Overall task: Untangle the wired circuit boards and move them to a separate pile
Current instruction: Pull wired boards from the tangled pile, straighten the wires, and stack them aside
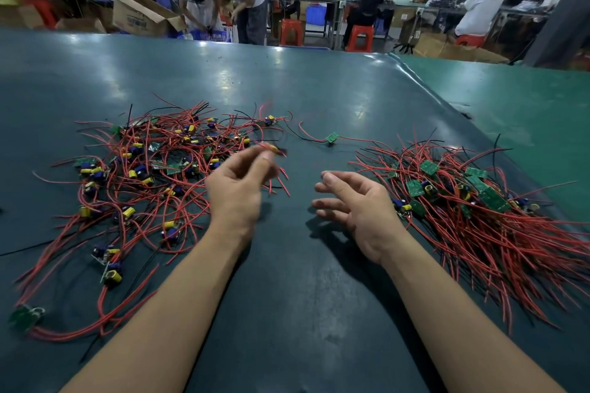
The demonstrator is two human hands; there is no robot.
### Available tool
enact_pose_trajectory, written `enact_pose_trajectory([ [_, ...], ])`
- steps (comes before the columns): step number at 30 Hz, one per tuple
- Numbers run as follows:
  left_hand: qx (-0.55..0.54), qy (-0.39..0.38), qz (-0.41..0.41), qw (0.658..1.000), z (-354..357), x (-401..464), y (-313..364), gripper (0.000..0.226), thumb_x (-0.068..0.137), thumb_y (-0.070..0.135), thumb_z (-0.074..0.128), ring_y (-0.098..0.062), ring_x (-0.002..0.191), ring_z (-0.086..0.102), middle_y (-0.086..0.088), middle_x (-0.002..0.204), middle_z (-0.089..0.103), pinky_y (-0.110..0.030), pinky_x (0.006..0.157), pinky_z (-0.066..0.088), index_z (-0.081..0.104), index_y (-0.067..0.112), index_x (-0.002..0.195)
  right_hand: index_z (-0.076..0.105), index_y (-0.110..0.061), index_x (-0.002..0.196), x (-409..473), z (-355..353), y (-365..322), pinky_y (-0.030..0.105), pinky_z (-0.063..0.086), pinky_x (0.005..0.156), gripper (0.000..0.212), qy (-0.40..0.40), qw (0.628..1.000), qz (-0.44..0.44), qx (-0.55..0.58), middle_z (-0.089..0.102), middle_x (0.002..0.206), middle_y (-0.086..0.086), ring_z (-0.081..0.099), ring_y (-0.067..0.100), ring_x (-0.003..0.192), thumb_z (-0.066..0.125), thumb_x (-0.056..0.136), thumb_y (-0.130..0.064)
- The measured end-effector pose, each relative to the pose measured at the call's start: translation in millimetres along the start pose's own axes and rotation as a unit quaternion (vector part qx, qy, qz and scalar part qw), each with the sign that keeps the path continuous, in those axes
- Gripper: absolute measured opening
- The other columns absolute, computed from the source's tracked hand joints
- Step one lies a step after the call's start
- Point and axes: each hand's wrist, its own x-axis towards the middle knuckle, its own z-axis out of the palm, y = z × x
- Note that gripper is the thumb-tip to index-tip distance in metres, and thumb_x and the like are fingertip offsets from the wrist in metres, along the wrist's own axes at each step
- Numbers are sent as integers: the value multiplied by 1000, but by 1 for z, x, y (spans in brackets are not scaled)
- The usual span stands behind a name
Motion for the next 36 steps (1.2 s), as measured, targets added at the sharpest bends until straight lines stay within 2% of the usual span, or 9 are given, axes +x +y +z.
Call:
enact_pose_trajectory([
  [3, -124, 81, -40, 988, 0, 6, 2, 41, 93, -2, 60, -11, 79, 69, -15, 104, 68, -23, 80, 57, 47, -5, 132, 67, -8, 94, 1, -2, 0, 24, 53, 49, 8, -2, 1000, 6, -14, 71, 76, 7, 66, 19, 57, 68, 90, -14],
  [5, 104, 83, 69, 989, -5, 2, -2, 40, 93, 2, 60, -14, 89, 66, -13, 111, 66, -23, 87, 54, 53, 0, 132, 67, -8, 95, 0, -2, -1, 23, 52, 47, 8, -6, 1000, 7, -26, 71, 73, 5, 65, 17, 54, 67, 91, -15],
  [8, 510, 86, 273, 811, -15, -5, -7, 38, 80, 1, 61, -29, 110, 50, -8, 116, 60, -38, 95, 38, 67, 15, 115, 67, -6, 96, -2, -2, -2, 22, 50, 43, 9, -9, 1000, 12, -26, 69, 71, 4, 62, 14, 49, 67, 91, -14],
  [12, 684, 139, 95, 709, -30, 5, 2, 52, 70, 6, 63, -36, 118, 40, -17, 127, 48, -48, 94, 31, 54, 16, 120, 68, -6, 96, -2, -3, -3, 21, 46, 42, 12, -12, 999, 10, -37, 69, 71, 3, 59, 13, 49, 66, 91, -16],
  [17, 630, 141, 56, 762, -48, 13, 13, 42, 80, -1, 58, -37, 100, 58, -13, 101, 70, -40, 86, 33, 66, 20, 115, 70, -8, 92, -2, -3, -3, 21, 45, 41, 10, -19, 999, 7, -49, 69, 72, 4, 58, 13, 49, 66, 91, -17],
  [20, 512, 166, 250, 805, -44, 12, 22, 31, 89, -1, 58, -34, 93, 65, -12, 100, 74, -41, 88, 40, 71, 13, 114, 69, -8, 94, -2, -5, -3, 21, 45, 41, 10, -17, 999, 9, -51, 69, 75, 5, 58, 13, 49, 66, 91, -17],
  [24, 368, 42, 557, 743, -27, 2, 20, 21, 90, -7, 63, -27, 86, 66, -10, 95, 73, -40, 83, 48, 72, 2, 106, 60, -17, 118, -5, 1, 2, 27, 49, 43, 30, -93, 990, -28, -99, 64, 90, 6, 60, 17, 56, 64, 91, -5],
  [31, 281, -253, 561, 737, 26, -33, -16, 26, 83, -11, 65, -25, 96, 67, -11, 105, 72, -40, 88, 51, 72, -3, 107, 50, -27, 76, -12, -9, 1, 2, 43, 63, 40, -90, 938, -59, -331, 52, 84, -13, 53, -23, 60, 48, 96, 7],
  [36, 274, -233, 483, 798, 20, -32, -20, 24, 88, -2, 66, -22, 107, 66, -10, 115, 69, -39, 92, 51, 70, -1, 111, 65, -1, 99, -7, 0, 6, 21, 52, 73, 24, -84, 971, -179, -132, 68, 90, 3, 64, 7, 83, 60, 83, 17],
])
